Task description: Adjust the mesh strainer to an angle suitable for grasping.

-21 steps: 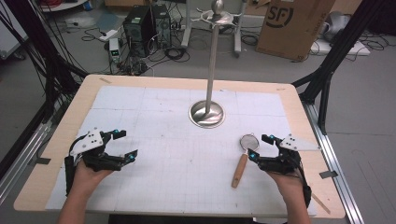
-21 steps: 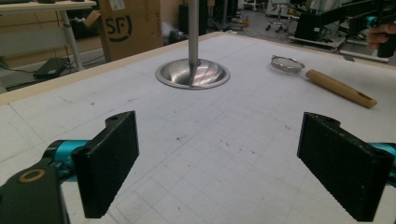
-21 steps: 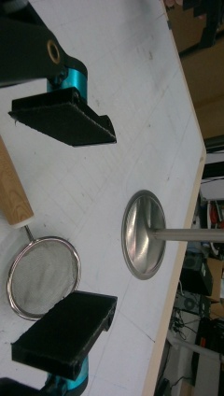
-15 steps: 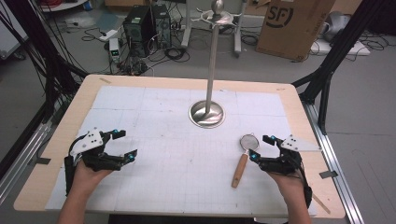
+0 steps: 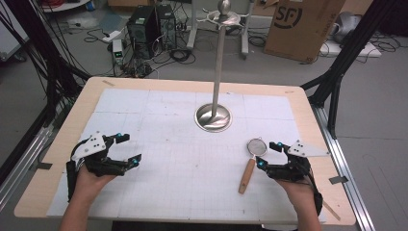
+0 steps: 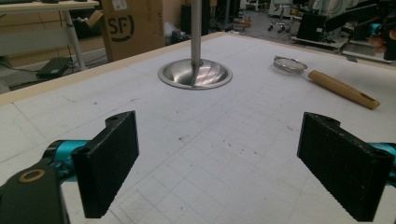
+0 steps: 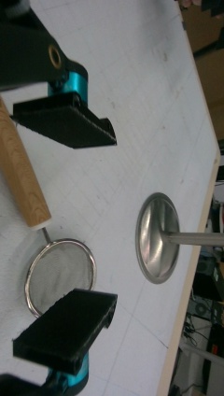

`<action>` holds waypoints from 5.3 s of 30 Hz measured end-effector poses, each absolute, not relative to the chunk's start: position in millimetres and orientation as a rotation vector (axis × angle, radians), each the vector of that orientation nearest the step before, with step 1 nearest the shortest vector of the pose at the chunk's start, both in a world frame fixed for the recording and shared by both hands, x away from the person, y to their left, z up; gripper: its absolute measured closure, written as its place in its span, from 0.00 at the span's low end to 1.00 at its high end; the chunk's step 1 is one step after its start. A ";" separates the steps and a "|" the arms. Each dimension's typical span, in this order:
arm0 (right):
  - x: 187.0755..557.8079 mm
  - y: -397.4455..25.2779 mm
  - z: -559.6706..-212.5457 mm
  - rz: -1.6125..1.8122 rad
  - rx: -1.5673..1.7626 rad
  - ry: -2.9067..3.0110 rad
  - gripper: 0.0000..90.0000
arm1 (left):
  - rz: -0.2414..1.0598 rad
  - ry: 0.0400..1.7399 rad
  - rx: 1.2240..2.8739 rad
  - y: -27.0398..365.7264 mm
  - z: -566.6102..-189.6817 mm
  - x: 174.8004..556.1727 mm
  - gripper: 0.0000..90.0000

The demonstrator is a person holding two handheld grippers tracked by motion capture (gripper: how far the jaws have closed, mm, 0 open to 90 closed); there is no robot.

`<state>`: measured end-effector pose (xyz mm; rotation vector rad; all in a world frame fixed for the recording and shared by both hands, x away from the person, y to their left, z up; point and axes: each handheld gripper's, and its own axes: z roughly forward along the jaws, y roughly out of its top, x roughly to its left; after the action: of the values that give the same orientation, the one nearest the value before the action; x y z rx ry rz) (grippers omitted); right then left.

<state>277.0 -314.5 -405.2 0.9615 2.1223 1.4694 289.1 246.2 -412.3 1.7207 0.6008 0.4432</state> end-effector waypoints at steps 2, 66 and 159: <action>276.6 -314.3 -406.8 1.442 0.946 2.154 0.32 | 0.442 0.598 1.726 245.2 -412.9 289.5 0.15; 286.6 -242.3 -441.9 1.178 0.808 2.631 0.99 | 0.440 0.615 1.764 242.0 -419.0 292.1 0.15; 312.5 -271.0 -434.3 1.049 1.146 2.395 0.99 | 0.419 0.628 1.744 240.5 -419.9 292.7 0.15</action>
<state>312.5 -271.0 -434.3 1.1455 2.3951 1.0490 292.7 240.5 -419.9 1.7443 0.6276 0.4194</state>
